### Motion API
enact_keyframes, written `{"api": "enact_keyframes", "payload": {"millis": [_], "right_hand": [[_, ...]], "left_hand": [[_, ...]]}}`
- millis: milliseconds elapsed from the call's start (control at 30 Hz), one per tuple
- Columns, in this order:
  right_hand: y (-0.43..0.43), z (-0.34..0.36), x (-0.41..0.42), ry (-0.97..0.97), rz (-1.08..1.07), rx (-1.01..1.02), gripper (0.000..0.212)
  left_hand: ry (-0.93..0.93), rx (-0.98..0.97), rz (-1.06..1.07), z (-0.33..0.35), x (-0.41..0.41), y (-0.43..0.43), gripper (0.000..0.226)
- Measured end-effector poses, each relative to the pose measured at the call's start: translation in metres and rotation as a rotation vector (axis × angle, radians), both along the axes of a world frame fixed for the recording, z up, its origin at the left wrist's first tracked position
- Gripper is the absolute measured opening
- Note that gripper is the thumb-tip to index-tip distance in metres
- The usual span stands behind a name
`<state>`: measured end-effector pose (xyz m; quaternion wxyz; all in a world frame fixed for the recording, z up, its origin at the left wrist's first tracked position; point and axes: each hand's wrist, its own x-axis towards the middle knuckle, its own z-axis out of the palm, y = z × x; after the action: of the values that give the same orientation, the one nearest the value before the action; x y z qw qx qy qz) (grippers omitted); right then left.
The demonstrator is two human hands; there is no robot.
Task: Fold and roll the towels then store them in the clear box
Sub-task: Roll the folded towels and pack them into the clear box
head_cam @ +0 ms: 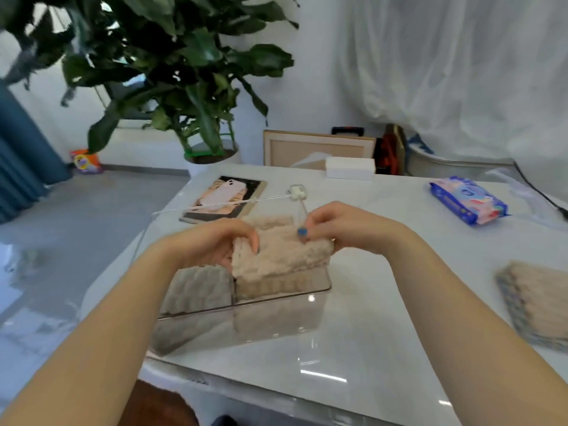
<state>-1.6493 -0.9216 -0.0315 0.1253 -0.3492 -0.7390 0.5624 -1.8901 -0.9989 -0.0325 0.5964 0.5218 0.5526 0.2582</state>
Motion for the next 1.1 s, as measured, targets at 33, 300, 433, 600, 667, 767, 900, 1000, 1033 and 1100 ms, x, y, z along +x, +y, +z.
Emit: {"api": "enact_keyframes", "payload": {"millis": [33, 300, 433, 600, 667, 767, 900, 1000, 1033, 1100], "right_hand": [[-0.002, 0.004, -0.015, -0.142, 0.083, 0.12, 0.008], [-0.01, -0.042, -0.081, -0.814, 0.338, 0.509, 0.03], [-0.014, -0.064, -0.086, -0.822, 0.237, 0.724, 0.018], [-0.019, -0.076, -0.088, -0.997, 0.284, 0.813, 0.031], [-0.02, -0.078, -0.091, -1.087, 0.349, 0.799, 0.032], [-0.02, -0.071, -0.089, -1.07, 0.378, 0.751, 0.03], [-0.028, -0.05, -0.078, -0.917, 0.34, 0.731, 0.024], [-0.035, -0.035, -0.069, -0.95, 0.306, 0.843, 0.029], [-0.036, -0.031, -0.064, -0.955, 0.291, 0.854, 0.029], [-0.037, -0.02, -0.052, -0.91, 0.248, 0.834, 0.032]], "left_hand": [[0.212, 0.012, -0.065, -0.005, -0.011, 0.001, 0.013], [0.826, 0.121, -0.274, -0.063, -0.014, 0.024, 0.011], [1.012, 0.285, -0.221, -0.081, -0.004, 0.028, 0.016], [1.144, 0.295, -0.23, -0.087, -0.006, 0.026, 0.021], [1.186, 0.201, -0.326, -0.087, -0.002, 0.027, 0.021], [1.167, 0.09, -0.392, -0.078, 0.001, 0.028, 0.021], [1.086, 0.039, -0.385, -0.058, -0.005, 0.024, 0.009], [1.125, 0.055, -0.341, -0.039, -0.004, 0.02, 0.004], [1.142, 0.074, -0.328, -0.033, -0.001, 0.019, 0.005], [1.153, 0.121, -0.305, -0.024, 0.008, 0.02, 0.012]]}}
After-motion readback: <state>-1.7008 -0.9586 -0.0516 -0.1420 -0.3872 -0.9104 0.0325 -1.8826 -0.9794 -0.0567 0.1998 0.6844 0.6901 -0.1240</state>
